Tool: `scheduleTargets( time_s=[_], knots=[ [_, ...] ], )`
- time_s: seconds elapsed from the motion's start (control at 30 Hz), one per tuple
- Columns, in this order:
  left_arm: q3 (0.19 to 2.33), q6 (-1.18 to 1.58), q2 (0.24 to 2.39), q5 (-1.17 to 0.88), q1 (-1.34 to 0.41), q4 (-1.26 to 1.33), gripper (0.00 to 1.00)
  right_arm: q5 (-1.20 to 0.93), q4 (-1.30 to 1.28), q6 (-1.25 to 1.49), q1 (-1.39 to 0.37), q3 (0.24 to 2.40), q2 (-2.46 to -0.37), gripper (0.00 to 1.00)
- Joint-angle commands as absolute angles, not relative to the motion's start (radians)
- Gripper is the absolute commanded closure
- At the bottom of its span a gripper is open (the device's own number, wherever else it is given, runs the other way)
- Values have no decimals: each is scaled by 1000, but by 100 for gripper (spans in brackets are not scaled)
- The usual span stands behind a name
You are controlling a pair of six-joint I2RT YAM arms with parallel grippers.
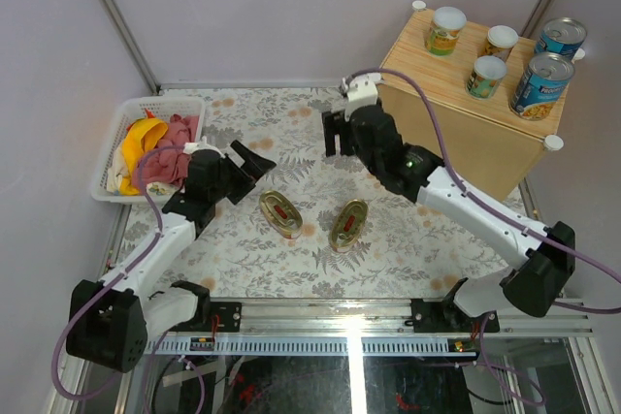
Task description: Place and organize the canned foods onto the counter
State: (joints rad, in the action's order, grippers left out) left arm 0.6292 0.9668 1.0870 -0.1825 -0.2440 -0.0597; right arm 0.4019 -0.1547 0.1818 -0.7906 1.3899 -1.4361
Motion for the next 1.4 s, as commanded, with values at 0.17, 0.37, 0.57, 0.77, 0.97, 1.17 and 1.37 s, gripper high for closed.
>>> scheduleTargets(
  time_s=[0.17,0.37,0.57,0.77,0.97,1.17,1.37],
  knots=[
    [639,832,1020,-89,-368,-25,0,458,-434,589,-816,1167,-1342,21],
    [644,813,1016,-66,-410,-40,0,417,-525,782,-816,1135,-1405,19],
    [630,804,991,-62,-419,-61,0,342,-559,932,-816,1135,-1483,17],
    [618,791,959,-67,-425,-85,0,328,-687,1045,-816,1221,-1585,14],
    [617,779,947,-79,-428,-94,0,328,-719,1094,-816,1230,-1608,12],
    [616,767,943,-87,-430,-94,0,313,-736,1123,-815,1217,-1630,9],
    [620,759,950,-100,-430,-92,0,312,-718,1137,-815,1218,-1653,3]
  ],
)
